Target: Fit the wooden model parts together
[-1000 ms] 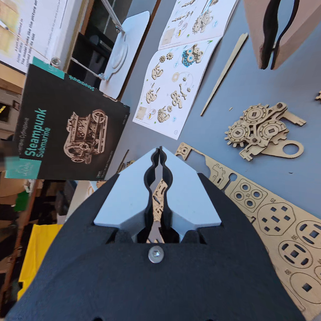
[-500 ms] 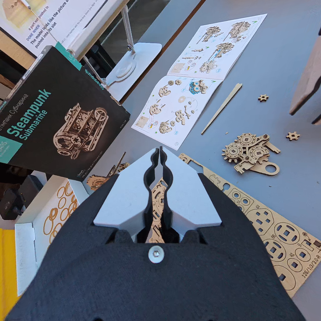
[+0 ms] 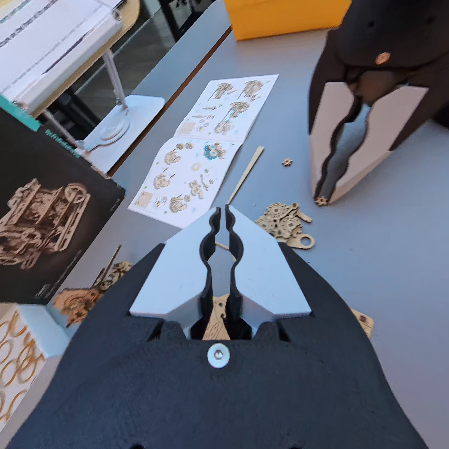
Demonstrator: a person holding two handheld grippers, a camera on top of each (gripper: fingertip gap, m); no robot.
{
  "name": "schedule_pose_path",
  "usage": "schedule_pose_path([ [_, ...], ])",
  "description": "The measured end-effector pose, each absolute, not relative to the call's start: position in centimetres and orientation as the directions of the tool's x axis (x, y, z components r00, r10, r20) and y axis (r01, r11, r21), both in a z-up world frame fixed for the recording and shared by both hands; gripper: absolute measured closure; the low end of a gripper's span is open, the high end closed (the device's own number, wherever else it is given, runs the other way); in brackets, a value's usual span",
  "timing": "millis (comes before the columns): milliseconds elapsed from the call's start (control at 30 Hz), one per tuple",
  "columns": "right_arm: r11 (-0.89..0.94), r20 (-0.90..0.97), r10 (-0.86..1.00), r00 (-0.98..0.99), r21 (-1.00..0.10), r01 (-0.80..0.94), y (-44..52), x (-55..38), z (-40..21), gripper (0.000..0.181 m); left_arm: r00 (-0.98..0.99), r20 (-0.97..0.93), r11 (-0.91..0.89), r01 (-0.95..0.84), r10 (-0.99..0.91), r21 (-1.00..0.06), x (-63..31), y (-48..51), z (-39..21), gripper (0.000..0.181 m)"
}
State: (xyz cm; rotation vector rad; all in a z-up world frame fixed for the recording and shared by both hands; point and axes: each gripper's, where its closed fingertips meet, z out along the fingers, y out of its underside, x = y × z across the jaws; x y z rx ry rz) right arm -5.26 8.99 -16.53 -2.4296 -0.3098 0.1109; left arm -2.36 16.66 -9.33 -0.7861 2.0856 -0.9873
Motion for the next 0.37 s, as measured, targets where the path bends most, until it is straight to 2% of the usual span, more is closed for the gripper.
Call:
schedule_pose_path([
  [100,-0.66,-0.243,0.224,0.944,-0.75,-0.037,9.5,-6.2,-13.5,0.172,-0.739,-0.18,0.429,-0.16,-0.649,-0.889,-4.2,13.9,-8.3,0.175],
  [167,-0.575,-0.479,0.28,0.832,-0.778,-0.255,9.7,-7.5,-10.1,0.172,-0.827,-0.103,0.348,-0.117,-0.553,-0.93,-5.7,12.5,-7.3,0.173],
  [267,-0.494,-0.711,0.39,0.585,-0.698,-0.518,9.6,-8.5,-6.0,0.173,-0.906,-0.025,0.242,-0.086,-0.422,-0.966,-7.7,11.0,-5.8,0.17],
  [367,-0.499,-0.762,0.46,0.456,-0.647,-0.576,9.6,-9.5,-4.6,0.173,-0.945,0.034,0.199,-0.104,-0.325,-0.974,-9.4,9.6,-5.5,0.163],
])
